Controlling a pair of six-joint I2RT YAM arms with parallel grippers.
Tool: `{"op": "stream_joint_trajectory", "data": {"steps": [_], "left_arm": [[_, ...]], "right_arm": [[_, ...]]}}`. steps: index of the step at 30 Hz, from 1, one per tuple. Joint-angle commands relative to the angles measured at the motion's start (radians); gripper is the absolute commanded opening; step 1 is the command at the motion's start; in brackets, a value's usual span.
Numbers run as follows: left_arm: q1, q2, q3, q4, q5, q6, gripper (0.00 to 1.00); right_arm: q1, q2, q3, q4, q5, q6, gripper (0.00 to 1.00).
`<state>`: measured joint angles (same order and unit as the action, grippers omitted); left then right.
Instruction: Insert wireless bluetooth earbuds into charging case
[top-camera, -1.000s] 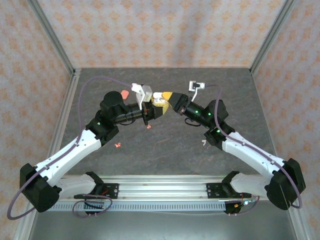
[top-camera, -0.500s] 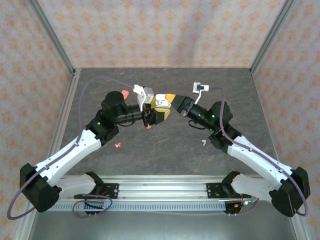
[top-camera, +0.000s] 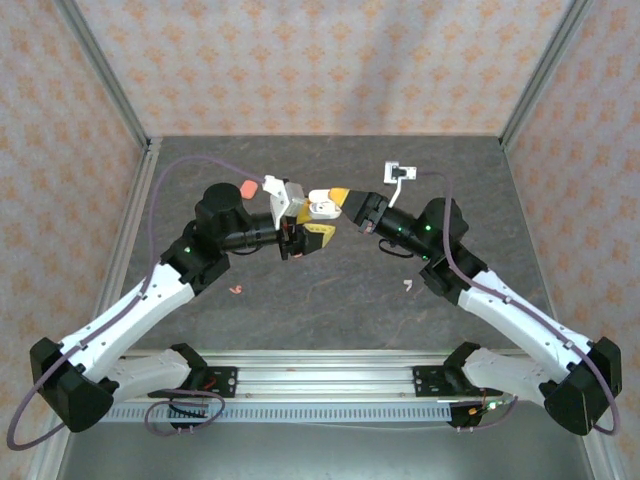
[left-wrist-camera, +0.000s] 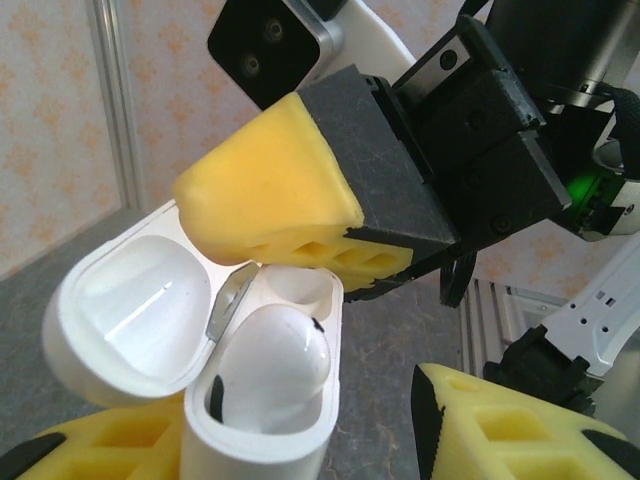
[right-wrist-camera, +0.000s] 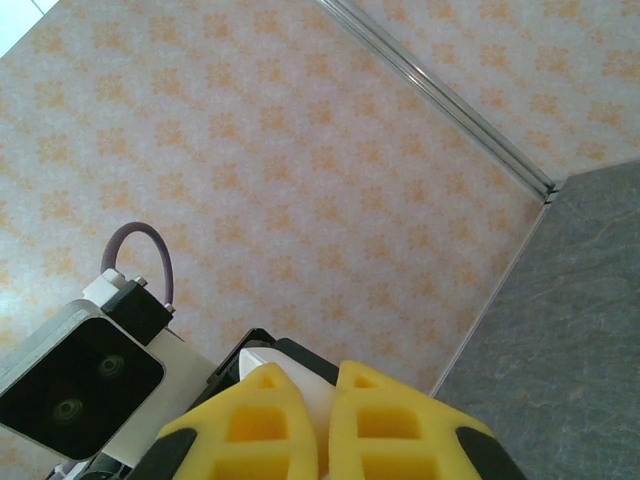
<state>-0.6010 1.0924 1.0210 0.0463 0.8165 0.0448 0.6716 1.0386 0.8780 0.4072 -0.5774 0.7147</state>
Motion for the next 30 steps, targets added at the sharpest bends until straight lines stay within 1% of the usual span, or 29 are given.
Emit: {"op": "stream_joint_trajectory", "data": {"steps": [1, 4, 6, 8, 12, 16, 18, 19, 21, 26, 30], "left_arm": [[0.000, -0.020, 0.038, -0.031, 0.069, 0.057, 0.45], [0.005, -0.022, 0.040, -0.027, 0.069, 0.059, 0.38], [0.009, -0.023, 0.043, -0.028, 0.070, 0.059, 0.36], [0.013, -0.025, 0.047, -0.037, 0.069, 0.061, 0.37], [0.019, -0.031, 0.047, -0.045, 0.064, 0.060, 0.42], [0.023, -0.037, 0.044, -0.045, 0.062, 0.056, 0.42], [0.025, -0.039, 0.044, -0.044, 0.062, 0.055, 0.41], [0.025, -0.039, 0.042, -0.042, 0.062, 0.054, 0.40], [0.027, -0.039, 0.038, -0.035, 0.065, 0.049, 0.33], [0.027, -0.038, 0.025, -0.019, 0.060, 0.041, 0.14], [0.027, -0.039, 0.009, -0.009, 0.056, 0.038, 0.06]], "right_arm": [[0.002, -0.004, 0.055, -0.025, -0.048, -0.023, 0.00], [0.002, 0.004, 0.074, -0.059, -0.072, -0.025, 0.00], [0.002, 0.006, 0.081, -0.084, -0.082, -0.033, 0.00], [0.000, 0.005, 0.089, -0.108, -0.087, -0.044, 0.00], [0.000, 0.001, 0.105, -0.151, -0.091, -0.068, 0.00], [0.000, 0.001, 0.113, -0.175, -0.094, -0.078, 0.00], [0.000, 0.003, 0.115, -0.181, -0.094, -0.079, 0.00], [0.001, 0.003, 0.117, -0.184, -0.094, -0.079, 0.00], [0.000, 0.004, 0.118, -0.186, -0.093, -0.079, 0.00], [0.001, 0.008, 0.122, -0.203, -0.094, -0.084, 0.00], [0.001, 0.004, 0.128, -0.215, -0.090, -0.088, 0.01]]}}
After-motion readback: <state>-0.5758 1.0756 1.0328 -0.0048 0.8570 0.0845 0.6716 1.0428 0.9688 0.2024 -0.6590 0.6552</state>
